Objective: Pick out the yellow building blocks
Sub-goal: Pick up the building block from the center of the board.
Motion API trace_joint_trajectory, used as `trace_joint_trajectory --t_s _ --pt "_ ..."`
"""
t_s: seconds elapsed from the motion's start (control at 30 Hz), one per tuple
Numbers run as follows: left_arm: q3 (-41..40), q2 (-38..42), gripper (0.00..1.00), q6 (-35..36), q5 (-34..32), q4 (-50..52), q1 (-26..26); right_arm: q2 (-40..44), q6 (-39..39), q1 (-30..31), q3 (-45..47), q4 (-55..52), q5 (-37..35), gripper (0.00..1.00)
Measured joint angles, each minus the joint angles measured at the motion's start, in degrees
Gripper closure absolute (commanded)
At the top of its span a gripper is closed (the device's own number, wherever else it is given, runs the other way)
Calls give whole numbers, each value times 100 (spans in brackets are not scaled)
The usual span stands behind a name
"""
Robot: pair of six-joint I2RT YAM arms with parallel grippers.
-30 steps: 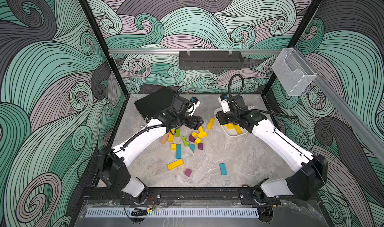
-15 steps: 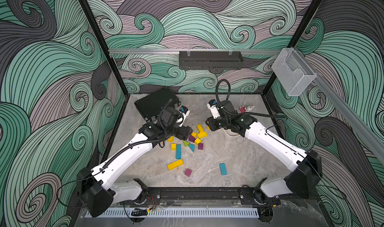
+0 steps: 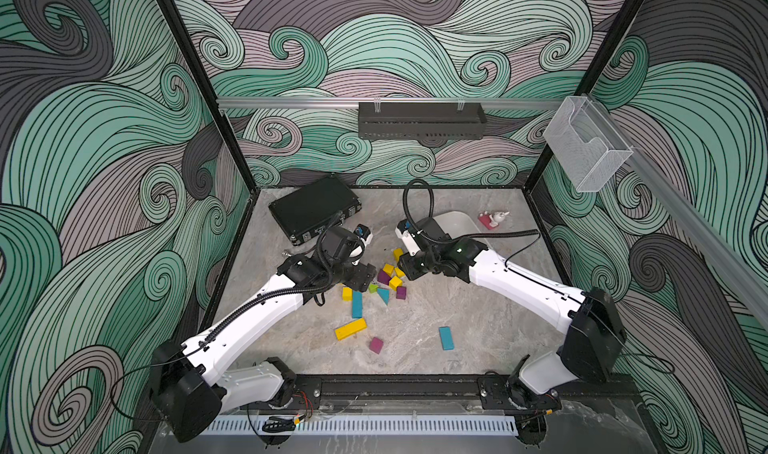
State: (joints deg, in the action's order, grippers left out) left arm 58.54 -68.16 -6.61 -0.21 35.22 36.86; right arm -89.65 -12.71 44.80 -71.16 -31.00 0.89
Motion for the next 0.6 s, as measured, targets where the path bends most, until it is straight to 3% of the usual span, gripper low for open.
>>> trace_joint_trajectory --t_s 0.6 --pt "-46 -407 22 -44 -15 31 -142 -1115 -20 74 -17 17 -9 49"
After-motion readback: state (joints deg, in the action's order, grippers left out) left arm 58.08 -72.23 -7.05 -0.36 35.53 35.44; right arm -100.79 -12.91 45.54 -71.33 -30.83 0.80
